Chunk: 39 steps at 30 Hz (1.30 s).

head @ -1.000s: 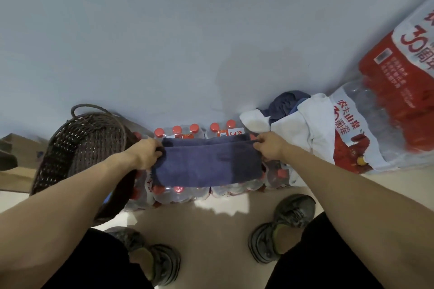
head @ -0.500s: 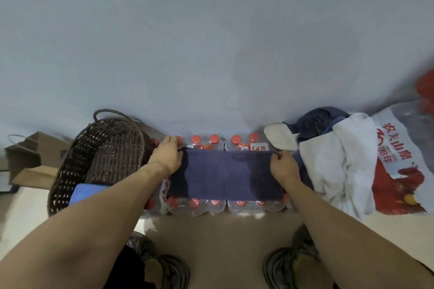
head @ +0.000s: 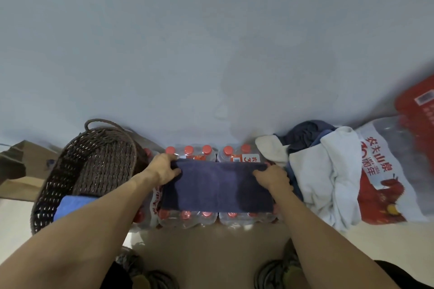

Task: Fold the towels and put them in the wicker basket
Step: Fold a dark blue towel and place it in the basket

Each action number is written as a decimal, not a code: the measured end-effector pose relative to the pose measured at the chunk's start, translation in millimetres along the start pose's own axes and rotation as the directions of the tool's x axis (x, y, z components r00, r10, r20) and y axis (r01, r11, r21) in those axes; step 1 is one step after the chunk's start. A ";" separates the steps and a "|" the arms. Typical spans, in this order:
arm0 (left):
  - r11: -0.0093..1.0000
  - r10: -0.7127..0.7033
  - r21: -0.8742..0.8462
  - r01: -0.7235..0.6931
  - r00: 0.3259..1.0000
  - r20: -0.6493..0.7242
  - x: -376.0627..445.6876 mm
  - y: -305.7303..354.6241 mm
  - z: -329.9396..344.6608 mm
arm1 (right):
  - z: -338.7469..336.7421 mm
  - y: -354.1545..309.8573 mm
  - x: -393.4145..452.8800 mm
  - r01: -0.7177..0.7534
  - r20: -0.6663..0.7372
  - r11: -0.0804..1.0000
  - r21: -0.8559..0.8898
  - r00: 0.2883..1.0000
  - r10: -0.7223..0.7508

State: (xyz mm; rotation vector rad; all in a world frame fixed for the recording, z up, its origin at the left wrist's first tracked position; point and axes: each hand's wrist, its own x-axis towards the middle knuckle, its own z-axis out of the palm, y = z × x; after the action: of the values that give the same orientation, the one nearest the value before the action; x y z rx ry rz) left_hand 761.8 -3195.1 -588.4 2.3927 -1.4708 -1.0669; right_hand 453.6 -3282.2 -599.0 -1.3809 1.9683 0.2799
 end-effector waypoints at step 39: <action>0.975 -0.155 0.113 0.194 0.947 -0.282 -6.8 13.0 2.4 | 15.8 14.3 -12.8 0.161 -0.242 0.974 0.161 0.963 -0.119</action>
State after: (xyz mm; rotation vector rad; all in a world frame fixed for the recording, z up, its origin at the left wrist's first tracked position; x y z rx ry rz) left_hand 749.0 -3195.5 -580.9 2.6793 -1.2975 -0.6461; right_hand 449.9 -3258.4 -605.2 -1.4792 2.0112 -0.1292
